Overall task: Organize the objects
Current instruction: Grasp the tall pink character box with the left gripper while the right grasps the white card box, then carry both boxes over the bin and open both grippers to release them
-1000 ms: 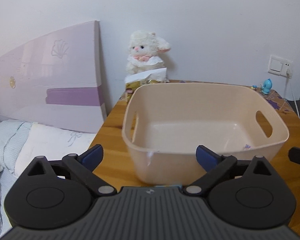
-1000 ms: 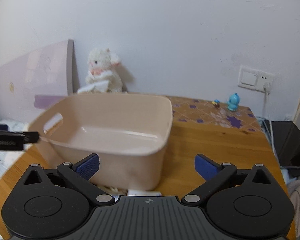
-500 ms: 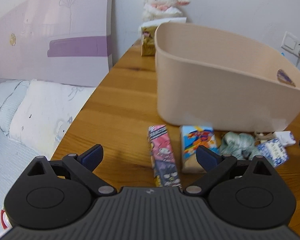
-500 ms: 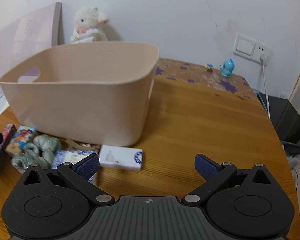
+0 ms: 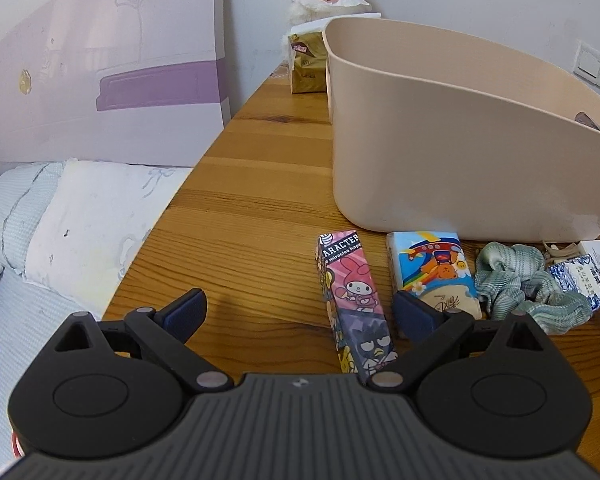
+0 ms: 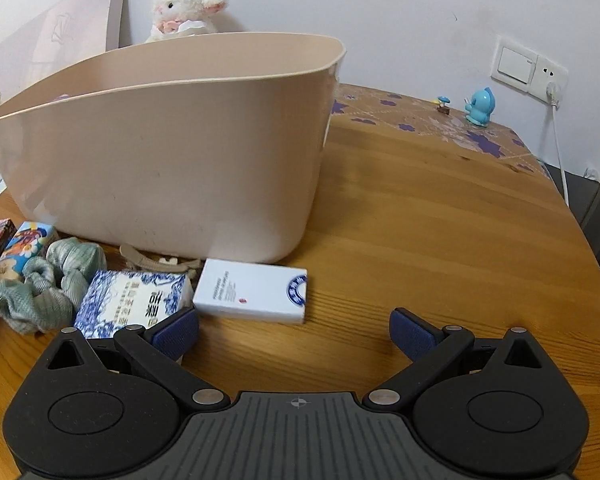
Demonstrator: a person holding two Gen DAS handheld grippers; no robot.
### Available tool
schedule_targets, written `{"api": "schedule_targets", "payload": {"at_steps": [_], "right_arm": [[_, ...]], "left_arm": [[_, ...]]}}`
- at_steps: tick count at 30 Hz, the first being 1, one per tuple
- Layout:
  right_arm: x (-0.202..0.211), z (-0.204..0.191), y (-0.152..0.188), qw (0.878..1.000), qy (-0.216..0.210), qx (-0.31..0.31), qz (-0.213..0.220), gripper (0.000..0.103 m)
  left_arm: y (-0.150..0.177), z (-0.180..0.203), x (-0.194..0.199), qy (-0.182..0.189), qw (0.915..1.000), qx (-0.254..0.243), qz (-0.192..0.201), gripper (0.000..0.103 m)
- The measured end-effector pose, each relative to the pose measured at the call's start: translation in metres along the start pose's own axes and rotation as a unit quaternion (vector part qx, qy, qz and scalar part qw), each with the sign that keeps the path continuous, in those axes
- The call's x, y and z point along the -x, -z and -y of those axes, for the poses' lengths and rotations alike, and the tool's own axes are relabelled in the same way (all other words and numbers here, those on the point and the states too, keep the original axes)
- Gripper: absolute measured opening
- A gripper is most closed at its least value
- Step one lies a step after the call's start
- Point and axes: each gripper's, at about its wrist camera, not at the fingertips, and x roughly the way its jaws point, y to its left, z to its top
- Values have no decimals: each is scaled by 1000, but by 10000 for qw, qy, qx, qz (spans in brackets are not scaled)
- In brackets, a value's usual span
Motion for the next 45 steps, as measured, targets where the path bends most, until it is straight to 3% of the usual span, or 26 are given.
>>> {"api": "schedule_targets", "payload": {"at_steps": [16, 21, 24, 27, 29, 32, 35, 40, 45], "right_arm": [[-10, -8, -1, 9999, 10, -150, 12, 103], [-6, -8, 3, 10000, -39, -82, 19, 101], [0, -7, 7, 9999, -131, -4, 64, 92], [6, -6, 8, 9996, -264, 66, 73, 76], [9, -8, 8, 9994, -318, 133, 72, 57], [15, -15, 8, 9988, -403, 281, 43, 40], [19, -21, 9, 9985, -414, 368, 21, 35], [26, -20, 15, 9986, -437, 287, 20, 28], [35, -17, 19, 9986, -466, 257, 54, 28]], "left_arm": [[6, 3, -9, -9, 10000, 26, -92, 93], [8, 1, -6, 138, 9999, 84, -40, 80], [10, 3, -3, 187, 9998, 51, 15, 72], [12, 5, -1, 243, 9997, 15, 68, 62], [13, 6, 1, 282, 9996, -21, 85, 55], [14, 8, 2, 365, 9993, -70, 86, 40], [14, 8, 4, 438, 9990, -98, 57, 25], [20, 8, 9, 494, 9987, -125, 37, 25], [24, 2, 16, 513, 9986, -97, 57, 25]]}}
